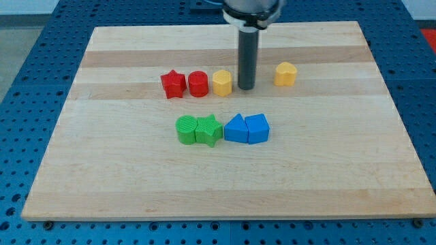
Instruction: Move yellow heart towards yellow hexagon
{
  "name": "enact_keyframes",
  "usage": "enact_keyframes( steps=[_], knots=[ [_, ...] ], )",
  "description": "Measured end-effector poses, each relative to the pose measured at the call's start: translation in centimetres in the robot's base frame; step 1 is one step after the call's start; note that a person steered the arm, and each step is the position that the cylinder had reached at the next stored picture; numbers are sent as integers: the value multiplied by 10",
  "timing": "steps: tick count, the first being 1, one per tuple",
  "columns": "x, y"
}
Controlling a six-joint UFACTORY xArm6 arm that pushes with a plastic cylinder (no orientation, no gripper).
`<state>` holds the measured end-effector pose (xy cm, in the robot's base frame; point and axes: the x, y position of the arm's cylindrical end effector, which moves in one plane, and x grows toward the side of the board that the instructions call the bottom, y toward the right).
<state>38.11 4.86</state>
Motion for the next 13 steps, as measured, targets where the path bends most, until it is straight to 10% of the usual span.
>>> enact_keyframes(
  steps=[3, 13],
  knots=[
    [-10, 140],
    [-12, 28]
  ],
)
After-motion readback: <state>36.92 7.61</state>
